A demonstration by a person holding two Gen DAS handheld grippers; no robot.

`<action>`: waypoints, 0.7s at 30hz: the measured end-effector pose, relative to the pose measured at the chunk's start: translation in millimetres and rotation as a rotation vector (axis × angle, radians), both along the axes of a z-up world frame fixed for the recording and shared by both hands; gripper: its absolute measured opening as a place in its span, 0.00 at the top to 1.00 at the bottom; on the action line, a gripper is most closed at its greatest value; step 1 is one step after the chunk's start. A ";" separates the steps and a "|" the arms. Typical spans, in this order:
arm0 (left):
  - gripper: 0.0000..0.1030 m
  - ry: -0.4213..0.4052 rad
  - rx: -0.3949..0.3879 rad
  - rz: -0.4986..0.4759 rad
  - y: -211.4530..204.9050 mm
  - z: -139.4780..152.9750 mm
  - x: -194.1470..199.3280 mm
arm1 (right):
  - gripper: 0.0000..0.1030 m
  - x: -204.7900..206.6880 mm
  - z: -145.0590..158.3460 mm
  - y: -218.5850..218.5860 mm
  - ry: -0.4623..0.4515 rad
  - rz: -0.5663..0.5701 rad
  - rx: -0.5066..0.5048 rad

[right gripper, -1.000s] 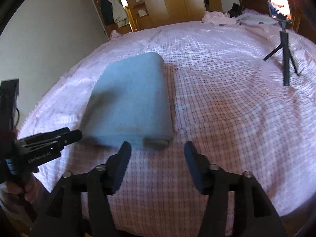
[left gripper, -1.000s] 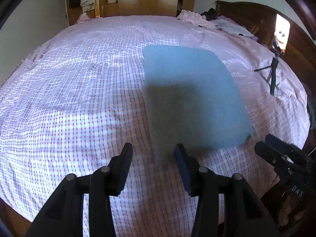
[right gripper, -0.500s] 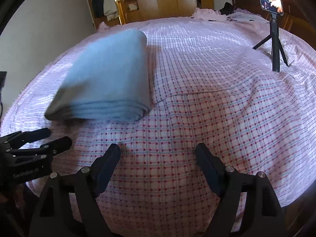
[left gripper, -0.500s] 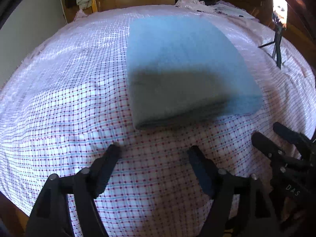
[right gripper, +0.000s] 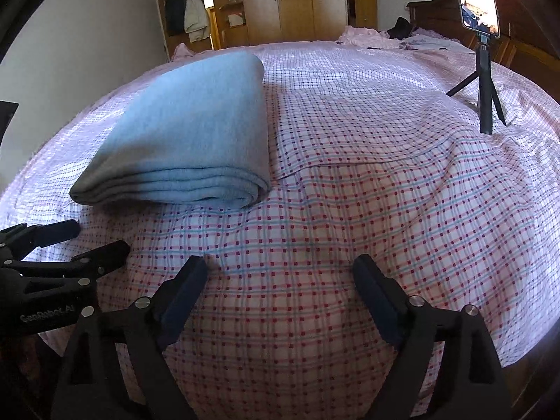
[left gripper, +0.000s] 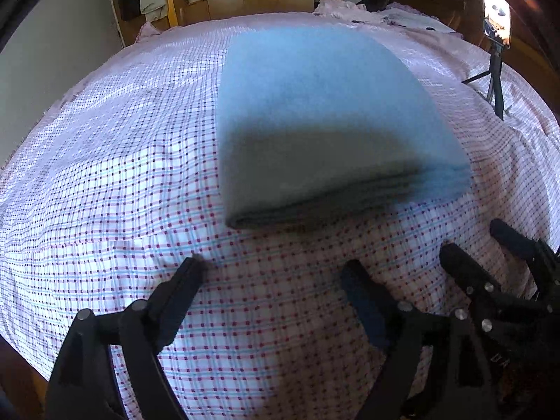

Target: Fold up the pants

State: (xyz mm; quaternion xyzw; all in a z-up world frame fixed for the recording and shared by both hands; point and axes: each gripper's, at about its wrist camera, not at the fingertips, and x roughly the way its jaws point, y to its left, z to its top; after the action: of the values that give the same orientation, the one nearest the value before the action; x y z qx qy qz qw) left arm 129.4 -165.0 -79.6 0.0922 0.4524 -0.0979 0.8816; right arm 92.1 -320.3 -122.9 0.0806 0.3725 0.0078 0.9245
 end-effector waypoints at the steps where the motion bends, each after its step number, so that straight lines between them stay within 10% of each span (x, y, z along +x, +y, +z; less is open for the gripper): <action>1: 0.16 0.002 -0.001 0.000 -0.6 -0.2 -0.1 | 0.19 -1.2 -0.2 1.5 -0.001 -0.001 0.001; 21: 0.16 0.014 -0.003 0.011 7.1 2.4 7.7 | 0.18 0.5 -1.1 0.8 -0.003 0.000 0.009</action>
State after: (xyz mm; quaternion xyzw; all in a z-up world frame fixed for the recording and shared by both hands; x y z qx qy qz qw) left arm 137.1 -157.9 -77.2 0.0877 0.4591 -0.0944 0.8790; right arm 92.6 -319.5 -124.0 0.0846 0.3710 0.0097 0.9247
